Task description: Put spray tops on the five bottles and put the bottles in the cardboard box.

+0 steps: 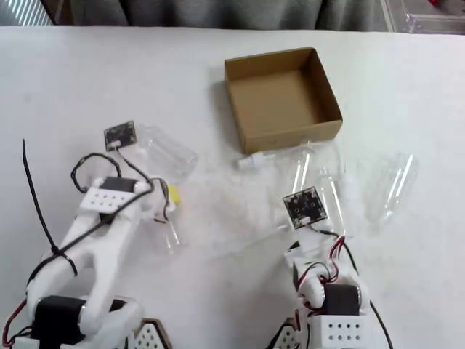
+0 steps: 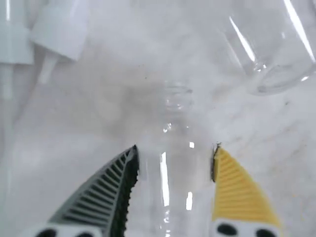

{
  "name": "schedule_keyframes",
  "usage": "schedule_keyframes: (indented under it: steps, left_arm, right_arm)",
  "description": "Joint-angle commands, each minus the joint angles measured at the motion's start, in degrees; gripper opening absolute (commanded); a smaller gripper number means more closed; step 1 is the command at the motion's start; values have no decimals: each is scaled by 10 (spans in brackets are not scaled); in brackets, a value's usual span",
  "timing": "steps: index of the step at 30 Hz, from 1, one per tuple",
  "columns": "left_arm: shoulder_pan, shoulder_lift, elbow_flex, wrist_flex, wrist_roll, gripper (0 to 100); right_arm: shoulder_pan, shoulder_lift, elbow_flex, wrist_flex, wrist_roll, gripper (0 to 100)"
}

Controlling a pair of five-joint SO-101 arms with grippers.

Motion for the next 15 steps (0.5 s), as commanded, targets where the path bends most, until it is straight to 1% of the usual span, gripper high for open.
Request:
schedule_keyframes:
  steps: [1,3,5,8,10,12,15]
  left_arm:
    - [-3,-1,-25,-2,-6,85]
    - [-3,-1,-28,18,-19,87]
    - [-2,-1,-30,33,-74,72]
    - [-7,-1,-30,37,-180,60]
    - [-7,-1,-30,37,-230,61]
    - [-7,-1,-29,37,-237,61]
    - [-7,-1,-26,37,-240,61]
  right_arm:
    - [7,-6,4,-7,3,20]
    - [7,-6,4,-7,3,20]
    - [12,-6,4,-27,3,20]
    - [80,-6,-11,-76,-2,20]
    - [126,-6,-26,-97,2,24]
    - [142,-6,-40,-108,3,25]
    - [141,-5,-70,-130,4,24]
